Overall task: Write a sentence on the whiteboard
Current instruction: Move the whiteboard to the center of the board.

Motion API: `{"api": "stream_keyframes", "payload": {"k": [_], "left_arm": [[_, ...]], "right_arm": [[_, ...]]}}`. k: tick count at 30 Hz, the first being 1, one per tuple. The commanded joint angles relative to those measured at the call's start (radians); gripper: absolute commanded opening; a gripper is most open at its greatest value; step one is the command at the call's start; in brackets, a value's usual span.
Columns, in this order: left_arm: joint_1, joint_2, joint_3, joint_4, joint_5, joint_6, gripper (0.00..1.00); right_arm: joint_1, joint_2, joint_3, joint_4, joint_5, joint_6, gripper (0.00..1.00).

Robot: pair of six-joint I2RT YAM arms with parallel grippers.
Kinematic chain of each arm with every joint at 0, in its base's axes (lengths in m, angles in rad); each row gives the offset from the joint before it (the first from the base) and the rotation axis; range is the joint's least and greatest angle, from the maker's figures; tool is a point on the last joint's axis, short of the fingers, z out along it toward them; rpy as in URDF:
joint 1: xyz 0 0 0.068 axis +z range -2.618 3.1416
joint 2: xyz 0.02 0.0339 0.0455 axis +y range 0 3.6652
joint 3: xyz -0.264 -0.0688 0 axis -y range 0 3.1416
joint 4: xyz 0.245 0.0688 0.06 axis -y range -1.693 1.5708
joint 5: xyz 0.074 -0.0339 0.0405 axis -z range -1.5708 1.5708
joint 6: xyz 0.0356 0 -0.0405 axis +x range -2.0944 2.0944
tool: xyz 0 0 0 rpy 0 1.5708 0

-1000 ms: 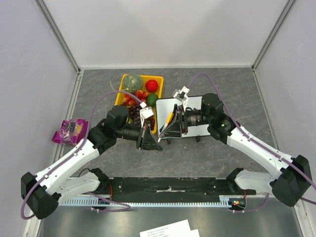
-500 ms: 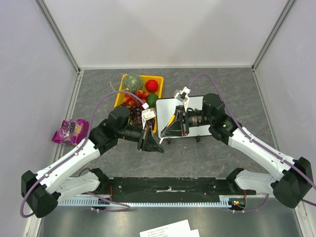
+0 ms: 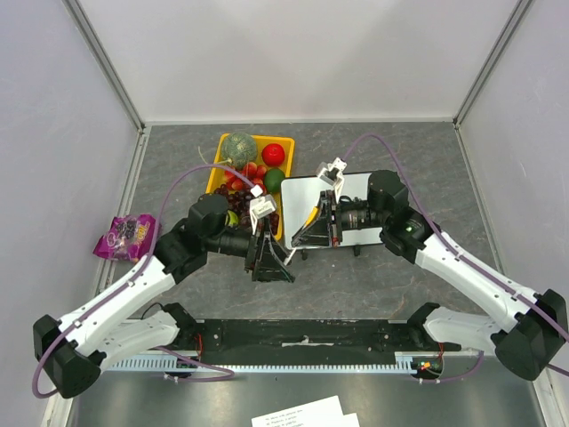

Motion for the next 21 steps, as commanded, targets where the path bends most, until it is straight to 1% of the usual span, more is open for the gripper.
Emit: {"api": "stream_keyframes", "payload": {"k": [1,4,8,10,15,18,21], "left_arm": [[0.001,-0.099,-0.035,0.053,-0.056,-0.018,0.84],[0.001,-0.145,-0.061,0.039,-0.131,-0.035,0.89],[0.001,-0.184,-0.076,-0.027,-0.363,-0.112,0.91],[0.000,-0.184,-0.085,-0.044,-0.456,-0.161,0.91],[-0.031,-0.130,-0.096,-0.053,-0.598,-0.236,0.91],[-0.081,-0.069,-0.082,-0.059,-0.700,-0.267,0.89],[-0.144,0.005,-0.064,-0.063,-0.802,-0.299,0.88]], "right_arm": [[-0.010,-0.038,0.024,-0.100,0.112,-0.075,0.00],[-0.021,-0.062,0.045,-0.183,0.230,-0.111,0.00],[-0.049,-0.102,0.088,-0.333,0.486,-0.150,0.00],[-0.061,-0.133,0.102,-0.401,0.647,-0.148,0.00],[-0.079,-0.214,0.113,-0.482,0.934,-0.130,0.00],[-0.086,-0.245,0.113,-0.511,1.023,-0.130,0.00],[-0.089,-0.268,0.113,-0.537,1.071,-0.128,0.00]]}}
